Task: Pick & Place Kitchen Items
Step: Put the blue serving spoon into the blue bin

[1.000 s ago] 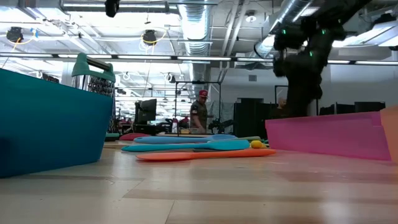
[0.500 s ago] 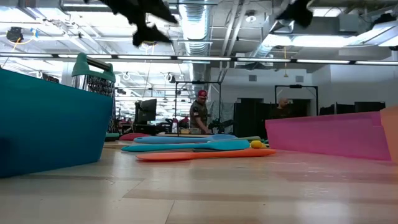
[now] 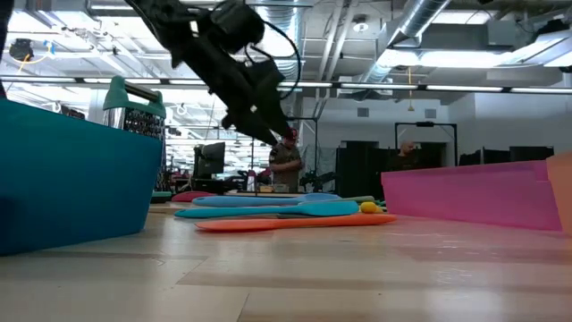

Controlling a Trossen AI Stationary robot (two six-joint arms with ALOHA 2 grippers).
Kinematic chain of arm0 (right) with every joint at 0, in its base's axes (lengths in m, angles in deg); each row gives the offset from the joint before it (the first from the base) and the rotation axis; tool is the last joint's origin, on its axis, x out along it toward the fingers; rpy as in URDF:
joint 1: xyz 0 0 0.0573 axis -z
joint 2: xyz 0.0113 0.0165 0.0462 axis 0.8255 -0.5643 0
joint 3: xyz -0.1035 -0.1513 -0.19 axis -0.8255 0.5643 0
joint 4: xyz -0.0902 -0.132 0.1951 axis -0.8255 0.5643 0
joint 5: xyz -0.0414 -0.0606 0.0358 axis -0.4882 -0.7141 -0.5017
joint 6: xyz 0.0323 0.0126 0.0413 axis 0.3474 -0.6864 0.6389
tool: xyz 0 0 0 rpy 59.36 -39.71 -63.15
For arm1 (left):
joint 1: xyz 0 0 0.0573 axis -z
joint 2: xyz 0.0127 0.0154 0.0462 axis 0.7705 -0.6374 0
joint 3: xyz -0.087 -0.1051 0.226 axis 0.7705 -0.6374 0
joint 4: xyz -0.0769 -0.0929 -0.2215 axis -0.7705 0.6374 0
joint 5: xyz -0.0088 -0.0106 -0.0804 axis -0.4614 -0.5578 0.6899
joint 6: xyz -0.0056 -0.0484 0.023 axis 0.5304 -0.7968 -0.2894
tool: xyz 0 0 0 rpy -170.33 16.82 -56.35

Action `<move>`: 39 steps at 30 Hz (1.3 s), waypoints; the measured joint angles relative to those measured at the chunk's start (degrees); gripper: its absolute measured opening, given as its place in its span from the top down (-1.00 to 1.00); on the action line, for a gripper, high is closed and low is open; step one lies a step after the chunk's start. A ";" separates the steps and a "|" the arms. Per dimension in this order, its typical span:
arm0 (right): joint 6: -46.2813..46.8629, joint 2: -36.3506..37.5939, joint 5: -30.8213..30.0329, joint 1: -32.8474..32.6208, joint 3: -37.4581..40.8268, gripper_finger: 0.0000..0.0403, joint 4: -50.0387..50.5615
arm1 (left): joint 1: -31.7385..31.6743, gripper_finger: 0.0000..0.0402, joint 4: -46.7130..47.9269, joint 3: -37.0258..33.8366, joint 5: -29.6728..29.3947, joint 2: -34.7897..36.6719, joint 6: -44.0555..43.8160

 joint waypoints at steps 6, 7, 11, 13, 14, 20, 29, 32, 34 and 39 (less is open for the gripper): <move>1.14 0.75 -1.16 -1.86 0.00 -0.32 0.56 | -0.76 -0.24 -2.54 0.02 -6.09 -5.58 3.66; 1.12 0.68 -1.17 -2.11 0.00 -0.31 0.62 | -0.96 -0.23 -2.74 0.01 -5.70 -6.31 3.61; 1.13 0.56 -1.25 -2.98 0.00 -0.32 0.80 | -1.05 -0.22 -5.36 0.00 -5.24 -9.54 3.58; 1.18 0.24 -1.25 -3.05 0.00 -0.32 0.76 | -1.03 -0.23 -6.38 0.00 -5.22 -10.77 3.79; 1.27 0.10 -1.24 -3.05 0.00 -0.32 0.61 | -1.03 -0.22 -6.81 0.00 -5.20 -11.37 4.07; 1.25 -0.12 -1.16 -3.03 0.00 -0.31 0.57 | -1.03 -0.20 -8.20 0.00 -4.94 -14.11 6.92; 1.25 -0.12 -1.06 -3.03 0.00 -0.31 0.78 | -1.53 -0.20 -12.13 0.01 -2.74 -16.38 9.90; 1.25 -0.12 -1.05 -3.03 0.00 -0.31 0.78 | -2.61 -0.20 -13.06 0.00 -0.55 -18.21 8.63; 1.25 -0.12 -1.05 -3.03 0.00 -0.31 0.81 | -3.08 -0.20 -14.02 0.15 0.98 -19.07 7.73; 1.25 -0.12 -1.05 -3.03 0.00 -0.31 0.80 | -3.10 -0.15 -14.15 0.28 1.42 -20.35 6.48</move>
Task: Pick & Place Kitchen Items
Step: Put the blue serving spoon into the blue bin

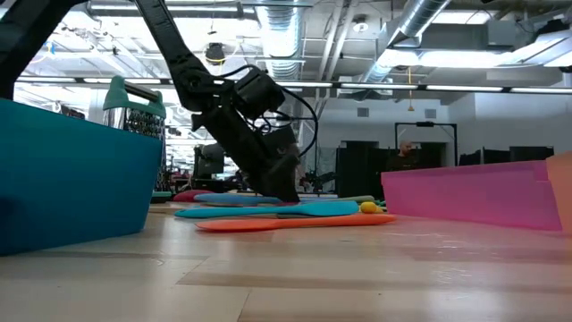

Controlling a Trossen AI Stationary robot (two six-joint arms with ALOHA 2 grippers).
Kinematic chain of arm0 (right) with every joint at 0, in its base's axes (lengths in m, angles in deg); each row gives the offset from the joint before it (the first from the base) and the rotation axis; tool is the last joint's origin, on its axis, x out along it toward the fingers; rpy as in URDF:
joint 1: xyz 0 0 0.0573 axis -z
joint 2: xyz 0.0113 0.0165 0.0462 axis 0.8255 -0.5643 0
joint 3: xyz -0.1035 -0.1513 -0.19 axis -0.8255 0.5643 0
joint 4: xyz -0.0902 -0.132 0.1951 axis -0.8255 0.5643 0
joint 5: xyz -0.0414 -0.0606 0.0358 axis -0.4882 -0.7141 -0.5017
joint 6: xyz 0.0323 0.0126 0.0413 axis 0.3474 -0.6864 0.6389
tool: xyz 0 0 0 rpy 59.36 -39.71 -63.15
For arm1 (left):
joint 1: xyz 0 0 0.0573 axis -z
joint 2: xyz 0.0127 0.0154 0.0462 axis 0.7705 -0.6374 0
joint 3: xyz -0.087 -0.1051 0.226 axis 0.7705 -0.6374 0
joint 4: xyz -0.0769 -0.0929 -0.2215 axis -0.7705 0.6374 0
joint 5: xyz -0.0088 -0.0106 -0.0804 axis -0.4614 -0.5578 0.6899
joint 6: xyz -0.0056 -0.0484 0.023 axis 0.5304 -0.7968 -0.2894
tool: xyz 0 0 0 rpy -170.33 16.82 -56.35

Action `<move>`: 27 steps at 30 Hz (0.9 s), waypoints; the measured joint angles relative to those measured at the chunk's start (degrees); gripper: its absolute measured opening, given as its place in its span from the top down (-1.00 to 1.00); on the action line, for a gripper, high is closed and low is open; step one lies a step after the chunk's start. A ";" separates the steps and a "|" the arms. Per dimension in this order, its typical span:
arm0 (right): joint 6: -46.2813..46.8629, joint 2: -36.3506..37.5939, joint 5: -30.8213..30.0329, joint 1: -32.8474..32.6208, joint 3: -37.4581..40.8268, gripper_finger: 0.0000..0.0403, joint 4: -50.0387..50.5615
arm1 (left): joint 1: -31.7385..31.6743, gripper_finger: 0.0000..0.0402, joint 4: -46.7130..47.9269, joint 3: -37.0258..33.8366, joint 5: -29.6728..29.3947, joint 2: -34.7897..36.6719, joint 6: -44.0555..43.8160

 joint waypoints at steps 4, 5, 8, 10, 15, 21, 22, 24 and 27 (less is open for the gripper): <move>0.00 0.00 0.00 0.00 0.00 -0.31 -0.01 | 0.05 0.10 0.53 -0.02 -0.01 -0.22 -0.15; 0.00 0.00 0.00 0.00 0.00 -0.31 -0.02 | 0.04 0.19 0.80 -0.09 -0.04 -0.29 -0.23; 0.00 0.00 0.01 0.00 0.00 -0.31 -0.02 | 0.04 0.46 0.91 -0.13 -0.22 -0.28 0.02; 0.00 0.00 0.00 0.00 0.00 -0.31 -0.02 | 0.00 0.63 0.93 -0.13 -0.57 -0.28 0.04; 0.44 0.00 0.01 0.00 0.00 -0.31 0.00 | 0.04 0.93 1.07 -0.17 -0.34 -0.22 -1.58; 0.44 0.00 0.02 0.00 0.00 -0.31 0.40 | -0.02 0.93 2.38 -0.42 0.92 1.53 -4.07; 0.45 0.00 0.02 0.00 0.00 -0.31 0.63 | -0.02 0.94 2.87 -0.48 0.99 2.11 -4.47; 0.44 0.00 0.01 0.00 0.00 -0.31 0.89 | -0.02 0.94 3.05 -0.59 0.93 3.44 -4.92; 0.44 0.00 0.02 0.00 0.00 -0.31 1.48 | 0.06 0.94 2.40 -0.44 0.91 5.81 -4.98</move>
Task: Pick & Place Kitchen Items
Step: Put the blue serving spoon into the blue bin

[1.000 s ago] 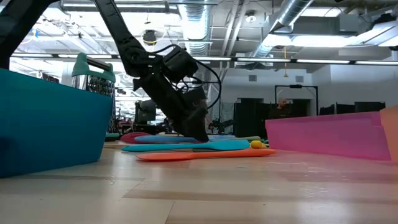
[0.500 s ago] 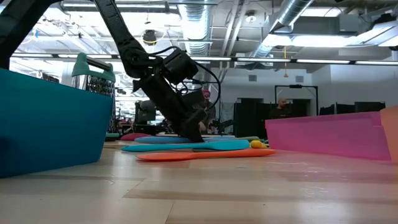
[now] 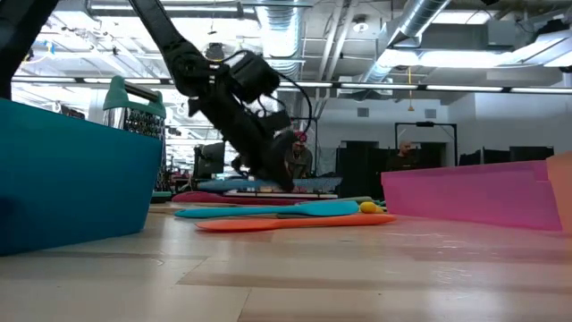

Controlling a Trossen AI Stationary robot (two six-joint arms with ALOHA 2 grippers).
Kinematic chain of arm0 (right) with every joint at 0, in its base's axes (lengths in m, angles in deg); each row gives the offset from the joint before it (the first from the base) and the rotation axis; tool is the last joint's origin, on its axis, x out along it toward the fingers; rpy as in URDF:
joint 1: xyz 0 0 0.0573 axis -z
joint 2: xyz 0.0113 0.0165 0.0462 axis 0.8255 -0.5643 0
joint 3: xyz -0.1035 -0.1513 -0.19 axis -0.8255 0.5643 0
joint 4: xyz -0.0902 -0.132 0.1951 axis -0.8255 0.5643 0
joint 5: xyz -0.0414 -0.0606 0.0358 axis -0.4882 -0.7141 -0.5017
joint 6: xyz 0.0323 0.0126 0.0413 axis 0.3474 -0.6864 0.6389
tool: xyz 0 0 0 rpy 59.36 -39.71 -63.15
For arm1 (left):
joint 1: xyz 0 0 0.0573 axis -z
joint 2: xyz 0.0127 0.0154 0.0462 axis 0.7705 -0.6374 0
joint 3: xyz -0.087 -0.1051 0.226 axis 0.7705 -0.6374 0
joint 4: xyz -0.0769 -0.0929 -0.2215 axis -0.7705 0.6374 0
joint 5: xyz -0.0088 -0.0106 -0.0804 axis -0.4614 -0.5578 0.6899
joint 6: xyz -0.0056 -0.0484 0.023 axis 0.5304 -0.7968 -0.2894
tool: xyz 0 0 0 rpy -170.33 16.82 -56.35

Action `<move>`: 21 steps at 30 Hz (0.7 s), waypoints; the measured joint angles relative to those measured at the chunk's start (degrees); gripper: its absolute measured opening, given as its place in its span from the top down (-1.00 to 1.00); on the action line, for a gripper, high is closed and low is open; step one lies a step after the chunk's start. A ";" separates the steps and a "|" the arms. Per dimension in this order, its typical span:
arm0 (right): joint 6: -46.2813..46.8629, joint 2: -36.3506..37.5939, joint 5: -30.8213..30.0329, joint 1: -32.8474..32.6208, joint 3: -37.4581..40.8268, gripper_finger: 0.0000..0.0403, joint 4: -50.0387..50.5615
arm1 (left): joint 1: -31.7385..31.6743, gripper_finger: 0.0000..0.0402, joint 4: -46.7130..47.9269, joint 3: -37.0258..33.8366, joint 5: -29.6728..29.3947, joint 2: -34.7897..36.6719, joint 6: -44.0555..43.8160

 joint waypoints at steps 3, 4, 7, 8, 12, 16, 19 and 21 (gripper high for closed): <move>0.00 0.00 -0.02 0.00 0.00 -0.31 0.27 | 0.01 0.94 0.23 -0.02 -0.02 2.55 -0.75; 0.00 0.00 -0.02 0.00 0.00 -0.31 0.27 | 0.01 0.94 0.10 -0.02 -0.10 3.46 -1.25; 0.00 0.00 -0.01 0.00 0.00 -0.31 0.77 | 0.03 0.94 -0.15 0.00 -0.25 5.96 -2.82; 0.01 0.00 -0.02 0.00 0.00 -0.31 1.46 | 0.16 0.94 -0.07 0.00 -0.26 6.82 -3.43; 1.41 0.00 -1.14 0.00 0.00 -0.31 4.81 | 1.00 0.93 -0.18 0.00 -0.44 10.66 -5.45; 3.18 0.00 -2.47 0.00 0.00 -0.31 6.35 | 2.43 0.93 -0.16 0.07 -0.40 14.91 -7.04; 3.45 0.00 -2.51 0.00 0.00 -0.31 6.39 | 3.92 0.93 -0.40 0.07 -0.81 18.47 -7.04; 3.43 0.00 -2.55 0.00 0.00 -0.31 6.39 | 4.96 0.93 -0.43 0.07 -1.07 20.88 -7.06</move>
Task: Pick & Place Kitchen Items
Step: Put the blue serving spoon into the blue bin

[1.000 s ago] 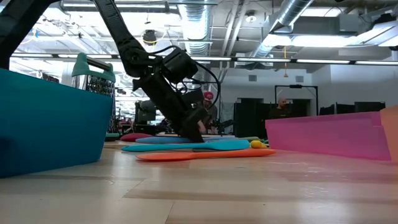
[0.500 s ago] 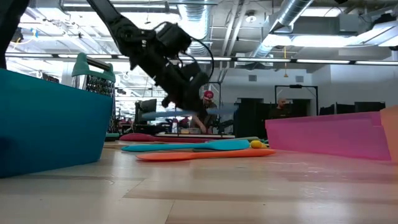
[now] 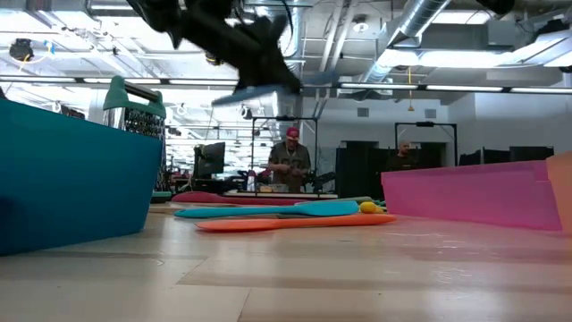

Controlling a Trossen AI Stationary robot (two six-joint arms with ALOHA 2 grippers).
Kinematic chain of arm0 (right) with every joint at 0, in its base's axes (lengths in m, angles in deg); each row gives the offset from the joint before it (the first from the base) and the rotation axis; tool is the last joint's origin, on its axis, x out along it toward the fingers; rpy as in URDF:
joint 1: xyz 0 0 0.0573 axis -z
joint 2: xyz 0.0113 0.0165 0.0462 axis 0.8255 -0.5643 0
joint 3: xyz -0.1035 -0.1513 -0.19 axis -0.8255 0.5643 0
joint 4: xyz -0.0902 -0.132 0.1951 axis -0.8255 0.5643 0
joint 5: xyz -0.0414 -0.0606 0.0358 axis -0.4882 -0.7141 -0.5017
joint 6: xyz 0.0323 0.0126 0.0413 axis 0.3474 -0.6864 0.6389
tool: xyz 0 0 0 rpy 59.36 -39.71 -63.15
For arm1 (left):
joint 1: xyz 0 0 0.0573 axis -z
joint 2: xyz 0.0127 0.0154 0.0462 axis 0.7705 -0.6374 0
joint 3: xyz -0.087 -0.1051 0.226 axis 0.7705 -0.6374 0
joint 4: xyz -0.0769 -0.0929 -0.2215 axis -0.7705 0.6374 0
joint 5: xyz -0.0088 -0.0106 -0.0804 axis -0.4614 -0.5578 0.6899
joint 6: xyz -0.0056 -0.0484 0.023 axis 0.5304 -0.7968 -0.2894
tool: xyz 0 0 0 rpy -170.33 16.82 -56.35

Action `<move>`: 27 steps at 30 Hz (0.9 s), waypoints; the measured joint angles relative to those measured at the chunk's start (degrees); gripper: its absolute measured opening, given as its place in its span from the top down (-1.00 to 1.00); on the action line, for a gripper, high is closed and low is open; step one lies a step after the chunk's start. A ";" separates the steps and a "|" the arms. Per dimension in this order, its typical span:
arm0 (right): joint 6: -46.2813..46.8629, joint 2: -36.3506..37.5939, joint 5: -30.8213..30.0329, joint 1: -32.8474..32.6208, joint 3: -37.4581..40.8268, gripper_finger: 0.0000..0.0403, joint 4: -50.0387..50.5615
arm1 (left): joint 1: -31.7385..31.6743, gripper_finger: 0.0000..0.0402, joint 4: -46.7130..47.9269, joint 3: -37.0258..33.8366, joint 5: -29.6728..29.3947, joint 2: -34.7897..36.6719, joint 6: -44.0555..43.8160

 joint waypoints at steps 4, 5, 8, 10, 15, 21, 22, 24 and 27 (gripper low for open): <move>-0.18 -0.22 -0.02 0.00 -0.01 -0.31 -0.01 | 2.60 0.92 -0.09 0.03 -2.21 5.34 -0.44; -0.25 -0.71 -0.04 0.00 -0.05 -0.31 -0.08 | 3.34 0.92 -0.09 0.04 -3.10 6.75 -0.44; -0.42 -2.55 -0.04 0.00 -0.06 -0.31 -0.73 | 5.66 0.92 -0.36 0.04 -5.52 10.74 -0.44; -0.87 -4.18 -0.04 0.00 -0.04 -0.31 -1.58 | 7.22 0.92 -0.51 0.04 -6.71 13.42 -0.44; -2.96 -8.59 -0.04 0.00 -0.04 -0.31 -3.84 | 10.74 0.92 -0.50 0.09 -9.58 19.25 -0.39; -4.11 -13.57 -0.02 0.00 -0.02 -0.31 -6.46 | 14.19 0.92 -0.43 0.09 -14.85 24.22 0.15; -4.11 -14.33 -0.04 0.00 -0.02 -0.31 -6.76 | 14.61 0.92 -0.63 0.09 -15.45 24.79 0.17; -4.11 -15.81 -0.02 0.00 -0.02 -0.31 -8.22 | 15.37 0.92 -0.48 0.11 -16.26 25.87 0.38; -5.40 -17.92 -0.03 0.00 -0.02 -0.31 -11.80 | 16.57 0.92 -0.76 0.11 -17.52 26.85 1.27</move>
